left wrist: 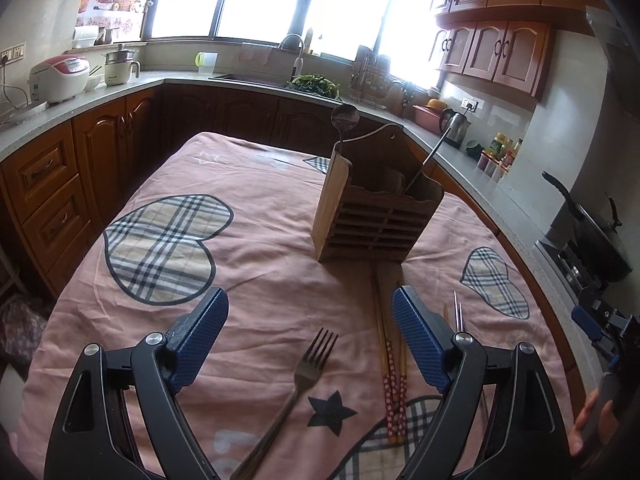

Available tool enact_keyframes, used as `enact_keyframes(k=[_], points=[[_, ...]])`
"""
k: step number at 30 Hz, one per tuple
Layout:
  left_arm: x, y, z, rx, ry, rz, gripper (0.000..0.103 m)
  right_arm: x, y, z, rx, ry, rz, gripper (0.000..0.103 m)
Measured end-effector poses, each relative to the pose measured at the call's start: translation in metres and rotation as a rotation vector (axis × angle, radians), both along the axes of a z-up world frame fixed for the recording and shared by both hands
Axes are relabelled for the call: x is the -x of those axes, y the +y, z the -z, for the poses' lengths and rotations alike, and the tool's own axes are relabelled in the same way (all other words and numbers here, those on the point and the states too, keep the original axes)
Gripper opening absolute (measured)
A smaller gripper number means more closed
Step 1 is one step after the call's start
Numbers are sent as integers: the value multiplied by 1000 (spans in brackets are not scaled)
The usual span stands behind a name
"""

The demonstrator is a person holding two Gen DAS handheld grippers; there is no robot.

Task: Organize utensils
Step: 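Lower both tools back toward the chopsticks lying on the table, then grasp a plain wooden chopstick with left tool while right tool grasps a steel chopstick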

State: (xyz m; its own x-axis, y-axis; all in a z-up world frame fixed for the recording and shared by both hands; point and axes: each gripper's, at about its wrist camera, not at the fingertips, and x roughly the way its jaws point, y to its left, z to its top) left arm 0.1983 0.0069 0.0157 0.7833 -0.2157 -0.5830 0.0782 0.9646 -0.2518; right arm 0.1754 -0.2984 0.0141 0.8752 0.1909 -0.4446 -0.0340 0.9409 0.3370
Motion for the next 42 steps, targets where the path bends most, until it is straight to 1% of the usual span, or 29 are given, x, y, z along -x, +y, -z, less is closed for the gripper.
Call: enact_keyframes(k=[7,12,19,26,28,30,31,33,36,37,39,42], points=[[11,-5,11,-13,40,15,86,22,-11,28,-15,68,31,93],[11,-11,16,-23,62,26,86,28,-10,38,-11,94,28,93],[3,-21,19,-49,84,50,86,26,-9,43,-5,97,21,93],[-17,-38,28,-79,134,90,86,12,-10,51,0,124,21,92],[-23,-42,30,-85,140,99,85,7,-9,53,7,133,22,89],[-28,-48,31,-88,142,120,82,1,-10,56,11,148,23,80],[-32,-53,32,-90,143,133,79,-2,-11,58,11,158,22,78],[-40,-62,32,-98,147,163,74,-10,-12,62,11,180,19,65],[-54,-78,34,-109,160,212,67,-24,-15,70,10,218,10,54],[-59,-84,35,-115,163,228,64,-28,-16,72,9,229,7,52],[-69,-97,36,-128,170,259,62,-39,-17,76,11,252,3,46],[-86,-115,42,-150,187,302,57,-57,-19,81,8,287,-7,41]])
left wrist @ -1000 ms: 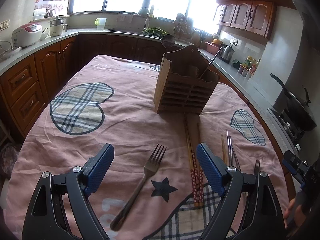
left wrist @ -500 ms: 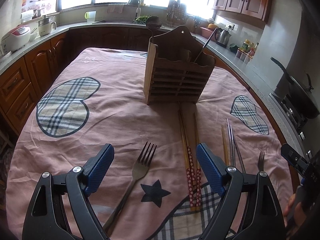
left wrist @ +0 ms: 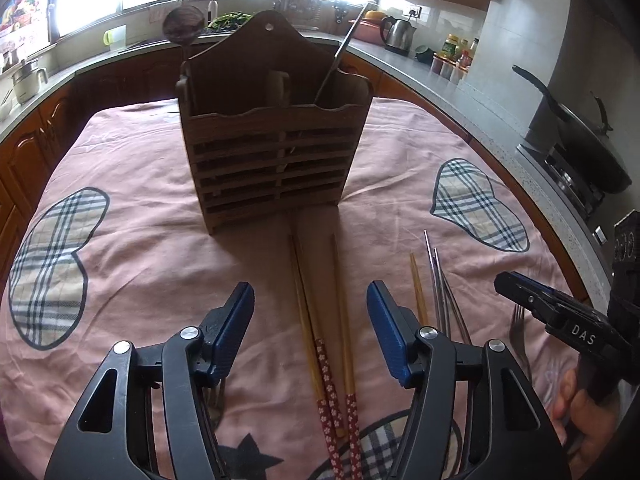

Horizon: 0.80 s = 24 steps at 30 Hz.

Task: Organize utensils
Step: 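Grasp a plain wooden chopstick with left tool while right tool grasps a steel chopstick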

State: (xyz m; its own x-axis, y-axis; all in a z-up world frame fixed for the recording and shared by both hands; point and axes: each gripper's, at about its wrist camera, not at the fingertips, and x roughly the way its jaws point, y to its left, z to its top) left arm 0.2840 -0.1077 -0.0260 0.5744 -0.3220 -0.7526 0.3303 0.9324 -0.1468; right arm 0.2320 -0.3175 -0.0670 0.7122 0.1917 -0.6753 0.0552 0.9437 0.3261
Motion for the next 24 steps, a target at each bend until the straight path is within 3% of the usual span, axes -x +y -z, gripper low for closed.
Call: enact_keyframes(k=[6,14,17,19,21,24], points=[[-29,-27,17,-36,62,69,47,-46,-7,5,-31,51,-16,34],[-54,-47,40,-99,123,112,46,-105,-3,29,9,153,-38,21],[-58,-53,44,-127,115,122,38,-112,2,35,53,170,-57,18],[-60,-56,51,-110,161,144,8,-114,6,36,81,172,-63,17],[-58,-59,52,-124,140,144,7,-113,10,36,123,167,-65,9],[-57,-58,51,-111,136,155,6,-112,11,36,139,154,-63,7]])
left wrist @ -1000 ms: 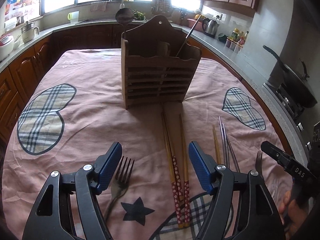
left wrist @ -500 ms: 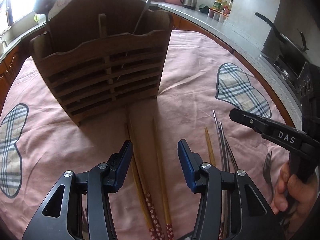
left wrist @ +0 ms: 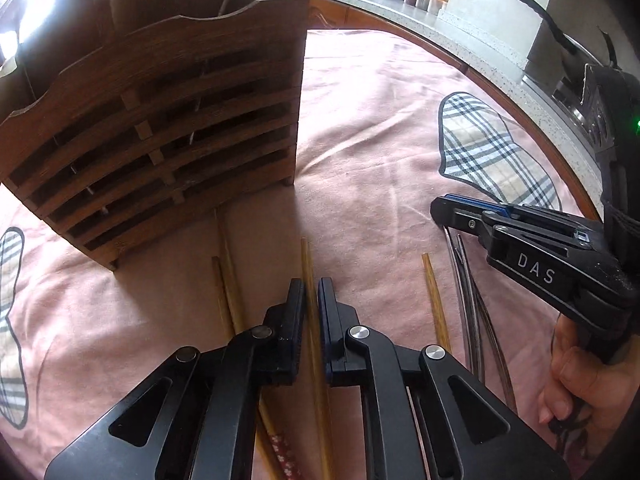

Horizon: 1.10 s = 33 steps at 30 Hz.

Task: Organize utensils
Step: 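Grasp a plain wooden chopstick with left tool while right tool grasps a steel chopstick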

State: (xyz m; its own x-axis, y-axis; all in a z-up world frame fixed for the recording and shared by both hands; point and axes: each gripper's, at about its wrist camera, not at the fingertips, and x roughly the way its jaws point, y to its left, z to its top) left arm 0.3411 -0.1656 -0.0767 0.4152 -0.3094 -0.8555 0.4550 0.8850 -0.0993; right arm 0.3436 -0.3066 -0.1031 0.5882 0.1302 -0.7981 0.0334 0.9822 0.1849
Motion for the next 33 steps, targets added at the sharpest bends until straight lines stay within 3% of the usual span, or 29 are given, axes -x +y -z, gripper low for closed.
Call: enact_keyframes(k=[2,3,11,16,22,25,29,31,33], points=[[1,3,-3,23,6,-2,5,0,-4,0,-29,-5,9,6],[2,6,-6,35,3,-3,5,1,-5,-1,-51,-8,11,0],[19,36,-46,162,-29,-32,5,20,-15,-30,-150,-61,8,0],[34,52,-65,211,-56,-54,5,10,-13,-16,-147,18,28,10],[42,66,-74,236,-71,-72,5,-2,1,-1,-90,45,29,17],[45,74,-80,251,-82,-80,5,-3,10,-2,-60,44,22,26],[49,80,-85,270,-90,-89,5,-3,25,-1,43,38,-4,28],[50,81,-86,273,-94,-92,5,-4,33,0,105,36,-25,27],[51,83,-87,278,-96,-95,5,-3,37,1,131,27,-36,9]])
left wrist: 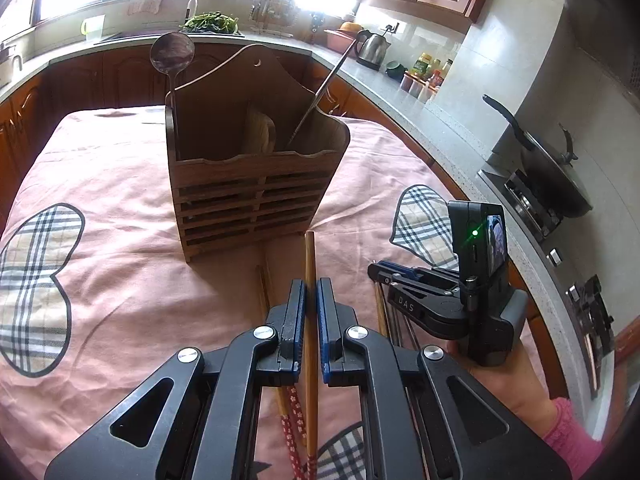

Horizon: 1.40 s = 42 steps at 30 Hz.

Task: Organize utensils
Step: 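Grasp a plain wooden chopstick with left tool while right tool grasps a steel chopstick, then lift both held chopsticks and carry them over the wooden holder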

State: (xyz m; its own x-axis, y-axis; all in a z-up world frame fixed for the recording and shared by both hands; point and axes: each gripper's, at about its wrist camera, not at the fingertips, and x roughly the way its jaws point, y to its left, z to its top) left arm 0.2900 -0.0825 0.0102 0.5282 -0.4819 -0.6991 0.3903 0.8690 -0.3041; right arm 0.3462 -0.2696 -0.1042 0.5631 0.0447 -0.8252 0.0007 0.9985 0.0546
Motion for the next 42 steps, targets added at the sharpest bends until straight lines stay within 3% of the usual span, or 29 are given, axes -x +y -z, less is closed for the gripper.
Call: enact_keyframes(k=[7,16,28,42], points=[[11,11,-11,15,-24,-16,5,10,-16,-15,-190,-43,25,5],[34,30,-33,47,-76,-42,5,52,-14,-83,-320,-209,-8,4],[58,52,-57,82,-135,-83,5,101,-11,-142,-349,-362,-43,4],[53,74,-89,154,-230,-169,5,104,-15,-179,-346,-505,-41,4]])
